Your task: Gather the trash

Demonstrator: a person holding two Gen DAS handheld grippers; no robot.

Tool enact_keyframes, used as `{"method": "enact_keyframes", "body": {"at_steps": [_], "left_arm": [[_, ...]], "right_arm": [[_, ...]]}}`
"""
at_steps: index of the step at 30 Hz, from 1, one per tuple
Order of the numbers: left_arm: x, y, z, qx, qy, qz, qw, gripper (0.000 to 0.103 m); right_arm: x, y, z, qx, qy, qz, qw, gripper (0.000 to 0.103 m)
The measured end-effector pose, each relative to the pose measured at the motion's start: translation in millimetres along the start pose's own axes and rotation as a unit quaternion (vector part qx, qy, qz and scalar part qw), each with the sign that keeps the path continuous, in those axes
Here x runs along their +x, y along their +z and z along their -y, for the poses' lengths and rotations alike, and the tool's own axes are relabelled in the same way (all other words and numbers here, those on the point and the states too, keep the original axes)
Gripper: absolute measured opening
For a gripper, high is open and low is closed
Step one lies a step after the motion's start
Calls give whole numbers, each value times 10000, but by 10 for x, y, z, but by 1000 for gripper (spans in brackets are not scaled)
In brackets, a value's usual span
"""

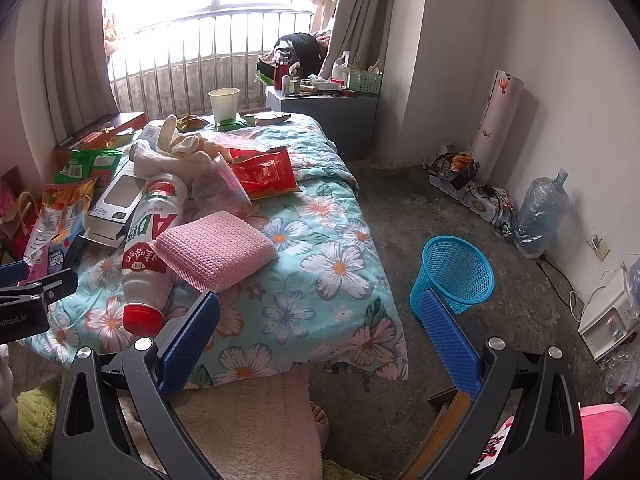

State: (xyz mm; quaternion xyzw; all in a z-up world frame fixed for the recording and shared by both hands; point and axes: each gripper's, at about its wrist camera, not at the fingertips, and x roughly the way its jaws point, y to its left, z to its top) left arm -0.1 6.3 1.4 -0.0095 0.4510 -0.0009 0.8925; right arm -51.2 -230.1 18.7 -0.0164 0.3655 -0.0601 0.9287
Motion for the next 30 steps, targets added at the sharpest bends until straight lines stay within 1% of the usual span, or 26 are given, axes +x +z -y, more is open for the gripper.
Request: {"method": "enact_keyframes", "body": {"at_steps": [18, 22, 30], "left_arm": [[29, -48, -9, 3, -12, -45, 10000, 94], [48, -93, -7, 5, -20, -72, 10000, 94], [94, -9, -70, -117, 12, -85, 9999, 94]], "right_arm": [[-1, 3, -15, 22, 40, -11, 10000, 97], [19, 8, -46, 39, 107, -61, 9999, 97], [69, 92, -58, 164, 380, -93, 9991, 97]]}}
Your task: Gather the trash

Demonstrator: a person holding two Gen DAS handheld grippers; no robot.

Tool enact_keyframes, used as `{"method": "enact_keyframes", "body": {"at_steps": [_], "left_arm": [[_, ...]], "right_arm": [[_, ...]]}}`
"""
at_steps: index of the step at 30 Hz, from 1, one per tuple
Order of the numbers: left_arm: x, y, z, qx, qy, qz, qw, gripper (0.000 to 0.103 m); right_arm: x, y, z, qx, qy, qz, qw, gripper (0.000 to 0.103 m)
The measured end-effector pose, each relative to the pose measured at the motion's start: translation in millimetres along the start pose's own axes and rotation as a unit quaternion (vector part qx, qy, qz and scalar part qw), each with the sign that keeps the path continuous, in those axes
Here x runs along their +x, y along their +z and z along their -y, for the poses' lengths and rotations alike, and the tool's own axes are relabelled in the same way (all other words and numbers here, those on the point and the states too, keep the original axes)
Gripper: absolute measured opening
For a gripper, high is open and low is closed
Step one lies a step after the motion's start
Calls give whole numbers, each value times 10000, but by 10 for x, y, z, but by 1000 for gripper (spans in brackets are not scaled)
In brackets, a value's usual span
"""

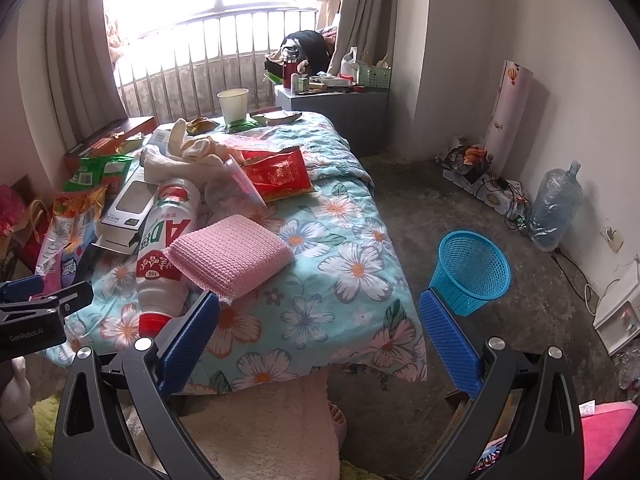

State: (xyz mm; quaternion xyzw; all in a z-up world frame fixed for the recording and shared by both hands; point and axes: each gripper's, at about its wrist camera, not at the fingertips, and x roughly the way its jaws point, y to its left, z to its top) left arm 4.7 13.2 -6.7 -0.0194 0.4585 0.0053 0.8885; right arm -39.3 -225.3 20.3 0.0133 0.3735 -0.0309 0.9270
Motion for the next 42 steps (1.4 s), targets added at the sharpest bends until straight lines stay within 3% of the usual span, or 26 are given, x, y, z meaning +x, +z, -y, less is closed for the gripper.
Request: {"method": "enact_keyframes", "body": {"at_steps": [7, 12, 14, 18, 23, 28, 30, 38, 42], "left_arm": [[-48, 171, -220, -163, -47, 506, 9986, 94], [-28, 335, -355, -115, -225, 826, 9963, 94], [8, 371, -366, -46, -348, 886, 9954, 94], [71, 416, -351, 152, -624, 1023, 9927, 94], [128, 459, -306, 275, -854, 1161, 9892, 94], [213, 494, -224, 391, -896, 1099, 9891, 94], [244, 510, -198, 403, -893, 1072, 9894, 94], [331, 557, -126, 462, -852, 932, 9909, 94], [361, 624, -70, 474, -905, 918, 9905, 94]], "right_arm": [[124, 146, -55, 126, 435, -67, 9990, 97], [364, 256, -55, 672, 1319, -501, 9877, 97], [509, 261, -28, 1046, 1707, -735, 9770, 97], [887, 204, 34, 1795, 2380, -1394, 9443, 85], [1241, 136, 86, 2539, 2897, -1909, 9029, 76], [1513, 82, 39, 2884, 3159, -2264, 8751, 65], [1617, 52, -11, 2911, 3188, -2397, 8696, 55], [1719, 20, 21, 3103, 3511, -2267, 8539, 45], [1633, 57, 137, 2955, 3426, -2061, 8677, 42]]}}
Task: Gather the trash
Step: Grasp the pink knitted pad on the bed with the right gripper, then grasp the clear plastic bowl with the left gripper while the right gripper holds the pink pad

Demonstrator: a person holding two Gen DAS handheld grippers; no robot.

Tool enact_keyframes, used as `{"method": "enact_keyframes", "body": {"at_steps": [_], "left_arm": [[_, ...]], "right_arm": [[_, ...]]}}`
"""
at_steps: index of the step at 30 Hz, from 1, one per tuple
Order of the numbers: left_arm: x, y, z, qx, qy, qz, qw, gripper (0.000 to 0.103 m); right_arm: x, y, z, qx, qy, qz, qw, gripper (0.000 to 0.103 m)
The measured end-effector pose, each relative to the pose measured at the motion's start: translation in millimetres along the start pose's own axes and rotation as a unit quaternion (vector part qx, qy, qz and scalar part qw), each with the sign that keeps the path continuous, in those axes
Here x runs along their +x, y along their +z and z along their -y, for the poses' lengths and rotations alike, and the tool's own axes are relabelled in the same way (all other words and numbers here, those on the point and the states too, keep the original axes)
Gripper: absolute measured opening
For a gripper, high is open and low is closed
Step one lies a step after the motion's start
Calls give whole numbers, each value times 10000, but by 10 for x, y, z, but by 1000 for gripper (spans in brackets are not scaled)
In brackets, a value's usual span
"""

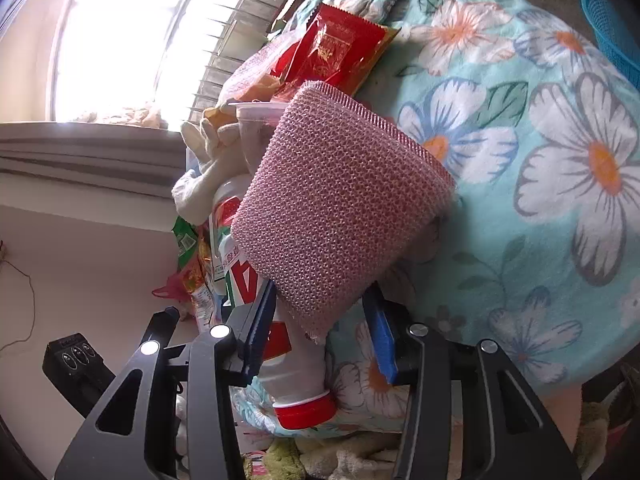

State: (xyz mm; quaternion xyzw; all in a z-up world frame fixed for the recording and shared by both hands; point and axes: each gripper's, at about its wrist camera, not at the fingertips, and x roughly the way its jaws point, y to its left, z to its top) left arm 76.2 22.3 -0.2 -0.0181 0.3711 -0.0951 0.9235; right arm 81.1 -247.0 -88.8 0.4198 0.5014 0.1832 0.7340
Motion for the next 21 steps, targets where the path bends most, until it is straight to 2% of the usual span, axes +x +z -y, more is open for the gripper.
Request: {"method": "enact_keyframes", "body": {"at_steps": [3, 6, 9, 12, 14, 17, 21], "left_arm": [[34, 46, 43, 28, -45, 3, 10000, 94], [63, 94, 94, 119, -97, 12, 9999, 94], [96, 177, 132, 121, -183, 24, 9998, 90], [145, 256, 172, 90, -311, 4, 9995, 83], [192, 317, 201, 57, -456, -77, 9989, 78], [256, 448, 268, -11, -795, -207, 9966, 70], [405, 709, 384, -157, -1287, -415, 9907, 61]], "right_arm": [[-172, 24, -52, -324, -283, 248, 9988, 42], [-394, 35, -135, -814, -736, 469, 9929, 41], [-526, 28, -135, -1196, -1245, 413, 9841, 44], [-554, 94, 24, -1147, -1514, 248, 9815, 52], [-545, 98, 139, -928, -1410, 256, 9853, 61], [-562, 184, 279, -532, -845, 287, 9946, 70], [-565, 301, 512, 164, -215, 300, 9992, 72]]}}
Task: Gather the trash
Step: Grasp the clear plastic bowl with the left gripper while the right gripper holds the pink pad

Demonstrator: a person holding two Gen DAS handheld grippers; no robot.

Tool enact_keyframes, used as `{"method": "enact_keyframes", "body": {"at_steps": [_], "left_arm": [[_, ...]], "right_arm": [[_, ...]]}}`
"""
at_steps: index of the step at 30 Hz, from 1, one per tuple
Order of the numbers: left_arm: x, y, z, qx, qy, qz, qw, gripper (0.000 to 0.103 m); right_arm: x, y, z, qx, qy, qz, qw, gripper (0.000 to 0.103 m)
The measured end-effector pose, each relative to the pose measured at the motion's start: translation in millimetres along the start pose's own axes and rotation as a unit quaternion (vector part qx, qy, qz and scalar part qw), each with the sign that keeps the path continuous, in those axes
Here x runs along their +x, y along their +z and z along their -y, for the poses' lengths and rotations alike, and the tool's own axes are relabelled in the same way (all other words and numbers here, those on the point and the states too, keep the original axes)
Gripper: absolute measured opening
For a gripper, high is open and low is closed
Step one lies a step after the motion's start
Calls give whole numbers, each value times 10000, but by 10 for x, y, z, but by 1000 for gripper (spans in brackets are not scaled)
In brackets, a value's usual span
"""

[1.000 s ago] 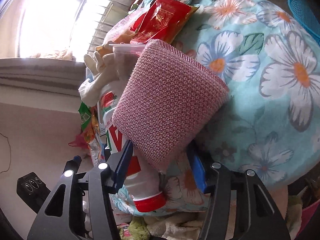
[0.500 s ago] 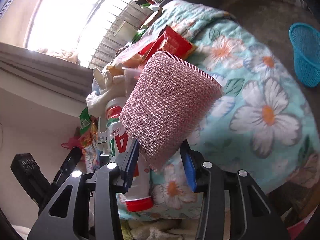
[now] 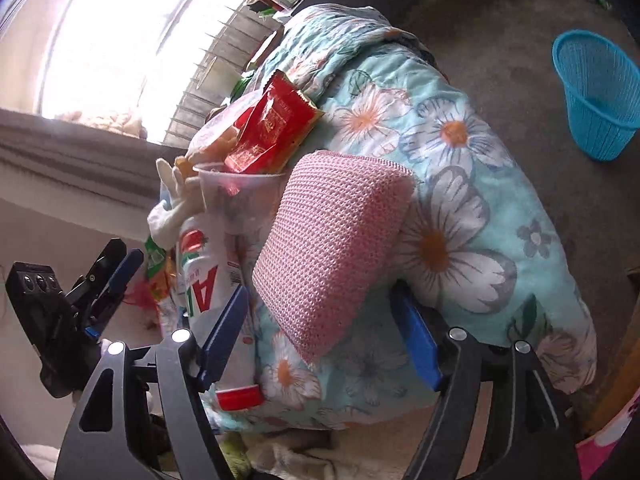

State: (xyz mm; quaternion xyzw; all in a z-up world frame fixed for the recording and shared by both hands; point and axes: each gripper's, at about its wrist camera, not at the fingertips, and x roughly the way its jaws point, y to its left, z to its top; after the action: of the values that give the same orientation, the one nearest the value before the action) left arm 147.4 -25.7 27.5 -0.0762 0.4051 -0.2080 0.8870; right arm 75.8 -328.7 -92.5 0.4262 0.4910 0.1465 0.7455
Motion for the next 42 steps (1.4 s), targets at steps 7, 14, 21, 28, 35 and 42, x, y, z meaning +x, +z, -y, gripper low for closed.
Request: {"method": "enact_keyframes", "body": {"at_steps": [7, 14, 21, 28, 35, 42], "left_arm": [[748, 427, 144, -281, 59, -705, 9971, 45], [1128, 479, 274, -175, 628, -1027, 9926, 42], [1159, 371, 331, 178, 924, -1221, 9880, 21], [1014, 305, 319, 395, 1104, -1202, 9858, 5], [757, 277, 369, 766, 1246, -1007, 9841, 4], [386, 343, 494, 893, 1199, -488, 9876, 4]], "right_arm": [[-33, 85, 105, 347, 216, 195, 9990, 69], [-18, 34, 69, 257, -26, 277, 9993, 56], [43, 25, -48, -46, -200, 377, 9991, 42], [-69, -84, -283, -738, -579, 633, 9936, 37], [-225, -168, -404, -1142, -924, 890, 9851, 36], [-292, -246, -579, -1678, -1372, 1170, 9692, 35]]}}
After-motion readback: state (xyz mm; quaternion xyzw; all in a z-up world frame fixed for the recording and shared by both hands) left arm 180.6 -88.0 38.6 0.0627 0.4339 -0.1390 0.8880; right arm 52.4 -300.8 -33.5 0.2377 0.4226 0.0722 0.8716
